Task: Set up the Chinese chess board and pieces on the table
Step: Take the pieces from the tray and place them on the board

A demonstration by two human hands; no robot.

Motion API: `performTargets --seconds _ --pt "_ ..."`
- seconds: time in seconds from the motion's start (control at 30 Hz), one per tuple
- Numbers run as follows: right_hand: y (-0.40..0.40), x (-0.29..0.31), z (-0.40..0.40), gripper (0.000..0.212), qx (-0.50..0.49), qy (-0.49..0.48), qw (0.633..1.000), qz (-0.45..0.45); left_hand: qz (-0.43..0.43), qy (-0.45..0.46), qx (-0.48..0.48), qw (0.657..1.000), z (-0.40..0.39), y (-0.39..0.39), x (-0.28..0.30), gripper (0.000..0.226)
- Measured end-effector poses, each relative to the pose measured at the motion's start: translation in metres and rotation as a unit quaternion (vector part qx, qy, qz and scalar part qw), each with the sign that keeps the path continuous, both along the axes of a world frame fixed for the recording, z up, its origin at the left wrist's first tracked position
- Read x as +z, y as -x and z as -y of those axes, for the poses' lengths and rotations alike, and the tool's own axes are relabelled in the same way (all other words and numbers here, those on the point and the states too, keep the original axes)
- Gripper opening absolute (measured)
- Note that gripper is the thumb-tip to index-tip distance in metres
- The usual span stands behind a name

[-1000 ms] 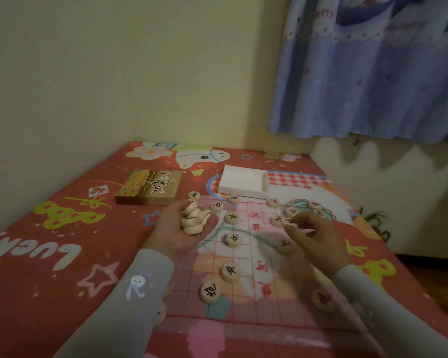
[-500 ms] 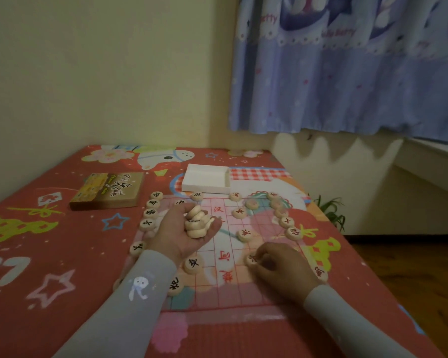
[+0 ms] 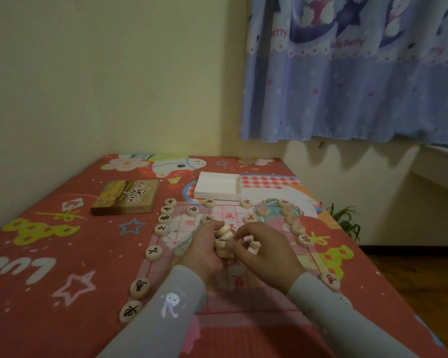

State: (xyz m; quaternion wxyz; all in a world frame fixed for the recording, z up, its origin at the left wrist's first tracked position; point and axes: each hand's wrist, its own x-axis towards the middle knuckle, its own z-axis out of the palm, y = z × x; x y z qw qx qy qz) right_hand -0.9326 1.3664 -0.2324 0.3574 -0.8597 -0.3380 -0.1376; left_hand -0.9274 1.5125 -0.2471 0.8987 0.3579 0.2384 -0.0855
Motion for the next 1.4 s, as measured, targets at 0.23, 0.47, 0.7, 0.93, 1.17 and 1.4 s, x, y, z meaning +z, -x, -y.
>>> performTargets --seconds 0.23,0.47,0.7,0.93,1.17,1.4 --pt "0.001 0.005 -0.018 0.020 -0.006 0.018 0.996 -0.082 -0.020 -0.018 -0.007 1.000 0.008 0.012 0.012 0.026" --pt "-0.003 0.002 -0.017 0.020 0.020 -0.112 0.981 -0.157 -0.011 -0.004 -0.014 1.000 -0.003 0.009 0.007 0.026" --pt "-0.020 -0.004 -0.016 0.016 0.014 -0.169 0.974 -0.147 0.035 0.108 0.021 0.993 -0.048 0.002 -0.001 0.014" --pt "-0.015 -0.017 -0.059 0.015 0.055 -0.108 0.980 -0.159 0.065 0.085 0.142 0.984 -0.133 0.030 0.012 0.020" --pt "0.007 -0.034 -0.123 0.014 0.124 0.035 0.982 -0.135 0.096 0.089 0.188 0.973 -0.175 0.070 0.013 0.037" --pt "0.013 -0.049 -0.160 0.013 0.146 0.074 0.983 -0.084 0.071 0.094 0.208 0.971 -0.185 0.067 -0.013 0.027"
